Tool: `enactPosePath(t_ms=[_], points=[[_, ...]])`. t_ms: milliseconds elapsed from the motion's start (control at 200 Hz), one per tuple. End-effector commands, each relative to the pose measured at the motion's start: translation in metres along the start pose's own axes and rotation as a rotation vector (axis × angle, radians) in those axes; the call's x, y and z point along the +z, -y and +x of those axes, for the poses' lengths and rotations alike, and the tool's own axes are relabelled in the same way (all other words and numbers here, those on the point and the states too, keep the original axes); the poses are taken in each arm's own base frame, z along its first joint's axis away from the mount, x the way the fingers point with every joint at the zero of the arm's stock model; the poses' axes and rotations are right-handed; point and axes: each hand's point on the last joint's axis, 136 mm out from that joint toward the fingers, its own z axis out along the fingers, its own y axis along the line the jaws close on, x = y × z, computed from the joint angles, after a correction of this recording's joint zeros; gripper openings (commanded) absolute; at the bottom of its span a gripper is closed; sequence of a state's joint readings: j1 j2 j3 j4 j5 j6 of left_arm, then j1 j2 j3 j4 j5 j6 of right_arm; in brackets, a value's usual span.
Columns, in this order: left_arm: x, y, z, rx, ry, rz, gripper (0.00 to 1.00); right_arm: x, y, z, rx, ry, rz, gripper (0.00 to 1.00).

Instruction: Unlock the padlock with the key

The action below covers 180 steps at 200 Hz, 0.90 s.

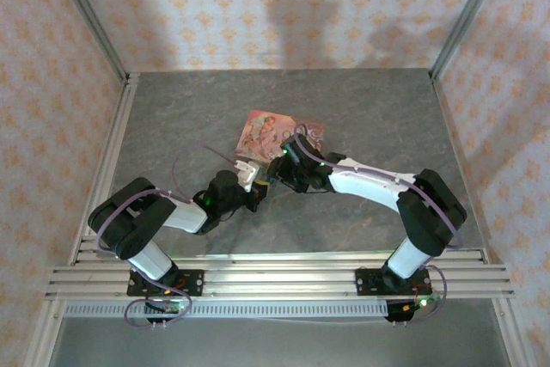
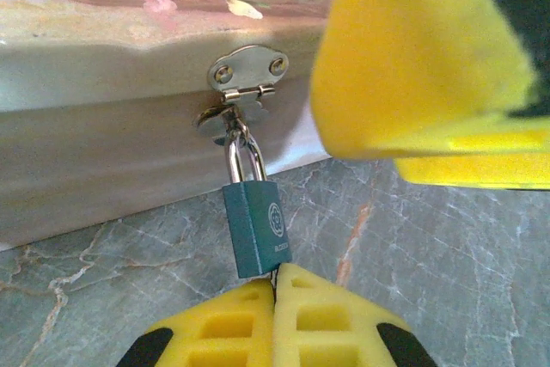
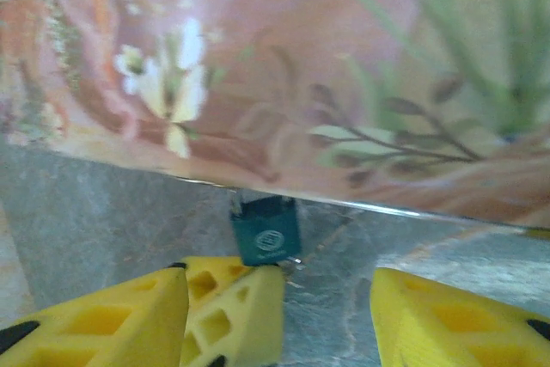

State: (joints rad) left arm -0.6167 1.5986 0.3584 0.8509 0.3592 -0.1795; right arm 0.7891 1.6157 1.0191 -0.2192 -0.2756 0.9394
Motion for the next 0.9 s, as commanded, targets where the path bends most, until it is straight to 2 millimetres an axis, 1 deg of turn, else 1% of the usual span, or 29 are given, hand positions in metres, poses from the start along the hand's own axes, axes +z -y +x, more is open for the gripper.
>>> enactPosePath(t_ms=[0, 170, 440, 671, 786, 896], points=[[-0.001, 0.007, -0.003, -0.018, -0.009, 0.047, 0.0, 0.011, -0.011, -0.01, -0.002, 0.063, -0.041, 0.58], [0.0, 0.006, -0.006, -0.052, -0.009, 0.076, 0.0, 0.027, -0.006, -0.006, 0.024, 0.061, -0.05, 0.58], [-0.001, 0.003, -0.011, -0.101, -0.003, 0.129, 0.0, 0.039, 0.002, 0.0, 0.052, 0.067, -0.049, 0.58], [-0.001, 0.008, -0.019, -0.133, 0.007, 0.184, 0.0, 0.049, -0.007, 0.01, 0.062, 0.035, -0.114, 0.58], [0.0, 0.01, -0.022, -0.141, 0.004, 0.199, 0.0, 0.05, -0.012, 0.012, 0.073, 0.032, -0.152, 0.52], [0.001, 0.008, -0.021, -0.143, -0.005, 0.193, 0.0, 0.047, -0.016, 0.01, 0.075, 0.04, -0.18, 0.41]])
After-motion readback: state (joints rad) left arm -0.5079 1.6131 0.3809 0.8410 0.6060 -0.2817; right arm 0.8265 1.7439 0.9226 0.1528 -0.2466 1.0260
